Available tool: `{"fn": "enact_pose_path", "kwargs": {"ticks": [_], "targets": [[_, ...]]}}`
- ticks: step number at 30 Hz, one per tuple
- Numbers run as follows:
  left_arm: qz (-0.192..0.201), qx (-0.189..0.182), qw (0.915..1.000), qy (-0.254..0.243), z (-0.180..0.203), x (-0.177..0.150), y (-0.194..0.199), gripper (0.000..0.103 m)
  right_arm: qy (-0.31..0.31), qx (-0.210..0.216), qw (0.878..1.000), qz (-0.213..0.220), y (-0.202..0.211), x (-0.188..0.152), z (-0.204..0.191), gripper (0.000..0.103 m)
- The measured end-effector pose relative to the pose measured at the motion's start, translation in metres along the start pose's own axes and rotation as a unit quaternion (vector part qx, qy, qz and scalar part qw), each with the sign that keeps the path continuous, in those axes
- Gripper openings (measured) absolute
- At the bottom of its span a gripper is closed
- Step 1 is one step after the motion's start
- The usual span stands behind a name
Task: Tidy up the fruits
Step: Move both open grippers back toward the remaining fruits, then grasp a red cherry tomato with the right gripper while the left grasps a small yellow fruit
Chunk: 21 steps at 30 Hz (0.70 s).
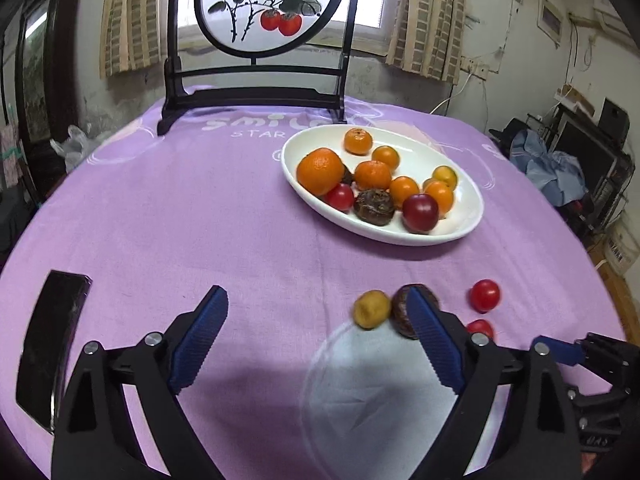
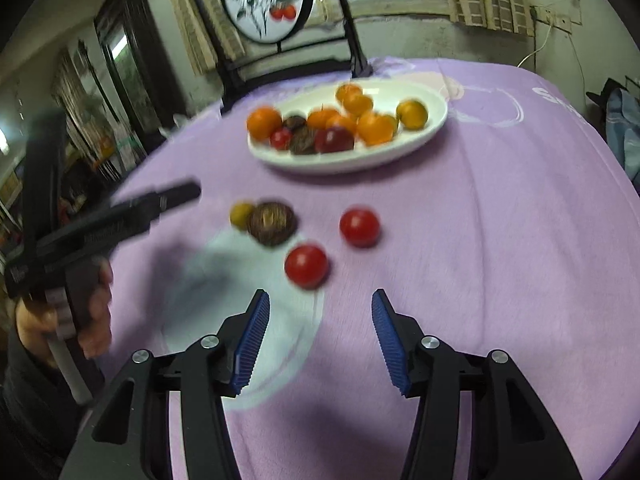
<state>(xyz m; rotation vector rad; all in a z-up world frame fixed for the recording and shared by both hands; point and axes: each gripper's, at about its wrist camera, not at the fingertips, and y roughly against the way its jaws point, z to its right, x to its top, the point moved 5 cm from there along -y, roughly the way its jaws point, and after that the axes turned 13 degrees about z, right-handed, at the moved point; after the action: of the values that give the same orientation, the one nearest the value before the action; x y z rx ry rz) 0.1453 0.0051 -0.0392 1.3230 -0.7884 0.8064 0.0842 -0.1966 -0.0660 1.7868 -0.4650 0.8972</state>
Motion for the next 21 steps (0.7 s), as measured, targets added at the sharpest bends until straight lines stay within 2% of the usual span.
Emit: {"fn": "enact_pose_path", "kwargs": {"ticks": [2, 7, 11, 14, 15, 17, 18, 21], "targets": [[-0.007, -0.013, 0.9999, -0.004, -0.001, -0.003, -0.003, 0.089, 0.008, -0.006, 1.000, -0.014, -0.007, -0.005, -0.005, 0.054], [-0.003, -0.012, 0.9998, 0.018, -0.010, 0.002, -0.001, 0.089, 0.025, -0.022, 0.999, -0.024, -0.025, -0.001, -0.015, 0.054], [-0.020, -0.010, 0.9994, 0.024, -0.010, -0.003, -0.003, 0.090, 0.041, -0.040, 0.998, -0.021, -0.040, 0.006, -0.019, 0.044], [-0.047, -0.025, 0.9980, 0.034, -0.009, -0.011, -0.009, 0.090, 0.044, -0.043, 0.998, -0.017, -0.048, 0.012, -0.021, 0.044], [-0.050, -0.025, 0.9978, 0.034, -0.008, -0.013, -0.010, 0.090, 0.042, -0.043, 0.998, -0.016, -0.049, 0.013, -0.020, 0.043], [-0.051, -0.024, 0.9980, 0.028, -0.007, -0.014, -0.011, 0.090, 0.044, -0.049, 0.998, -0.010, -0.050, 0.014, -0.018, 0.033], [-0.051, -0.024, 0.9981, 0.025, -0.006, -0.015, -0.011, 0.090, 0.045, -0.050, 0.998, -0.007, -0.048, 0.014, -0.017, 0.031], [-0.057, -0.032, 0.9978, 0.012, 0.001, -0.019, -0.012, 0.090, 0.024, -0.041, 0.999, -0.005, -0.043, 0.013, -0.011, 0.030]]}}
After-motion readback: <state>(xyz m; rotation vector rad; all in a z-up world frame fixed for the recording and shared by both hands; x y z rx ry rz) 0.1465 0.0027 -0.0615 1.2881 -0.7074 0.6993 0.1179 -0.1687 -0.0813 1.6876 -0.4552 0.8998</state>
